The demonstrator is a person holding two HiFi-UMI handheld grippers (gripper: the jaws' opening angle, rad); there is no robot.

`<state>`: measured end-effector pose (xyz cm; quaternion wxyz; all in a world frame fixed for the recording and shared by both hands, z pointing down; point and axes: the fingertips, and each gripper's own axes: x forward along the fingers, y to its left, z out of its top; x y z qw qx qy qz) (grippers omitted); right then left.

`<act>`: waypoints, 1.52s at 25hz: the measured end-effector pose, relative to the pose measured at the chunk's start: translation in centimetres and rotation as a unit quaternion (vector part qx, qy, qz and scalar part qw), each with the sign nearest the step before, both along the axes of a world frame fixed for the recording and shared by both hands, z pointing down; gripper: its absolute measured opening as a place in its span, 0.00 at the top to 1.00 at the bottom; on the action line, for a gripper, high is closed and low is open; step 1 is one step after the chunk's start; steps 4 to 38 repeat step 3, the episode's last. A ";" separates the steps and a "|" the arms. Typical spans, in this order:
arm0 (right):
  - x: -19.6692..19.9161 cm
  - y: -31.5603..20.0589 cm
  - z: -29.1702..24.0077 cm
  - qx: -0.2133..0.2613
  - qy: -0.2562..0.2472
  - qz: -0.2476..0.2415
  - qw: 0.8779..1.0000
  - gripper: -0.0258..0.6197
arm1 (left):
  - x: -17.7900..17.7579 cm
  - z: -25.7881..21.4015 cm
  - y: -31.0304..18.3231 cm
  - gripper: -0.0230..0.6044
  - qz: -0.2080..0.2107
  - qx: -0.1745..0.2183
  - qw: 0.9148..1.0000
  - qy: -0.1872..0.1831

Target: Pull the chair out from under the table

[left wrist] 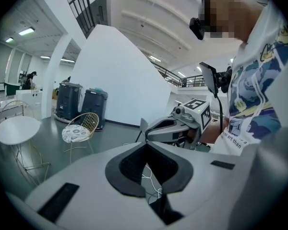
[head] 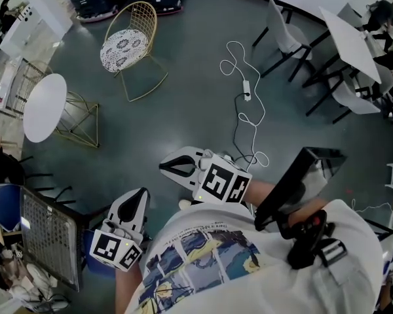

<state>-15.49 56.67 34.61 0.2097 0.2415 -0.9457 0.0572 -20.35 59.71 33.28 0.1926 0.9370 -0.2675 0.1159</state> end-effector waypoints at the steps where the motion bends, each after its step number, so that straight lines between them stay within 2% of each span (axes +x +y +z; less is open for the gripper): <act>1: 0.1 -0.3 0.0 0.002 0.000 0.000 1.000 0.94 | 0.1 0.1 -0.2 0.95 0.000 0.001 1.000 0.000; 38: 0.4 -0.8 0.1 0.005 0.002 0.000 1.000 0.94 | 0.4 0.4 -0.8 0.95 0.001 0.002 1.000 0.000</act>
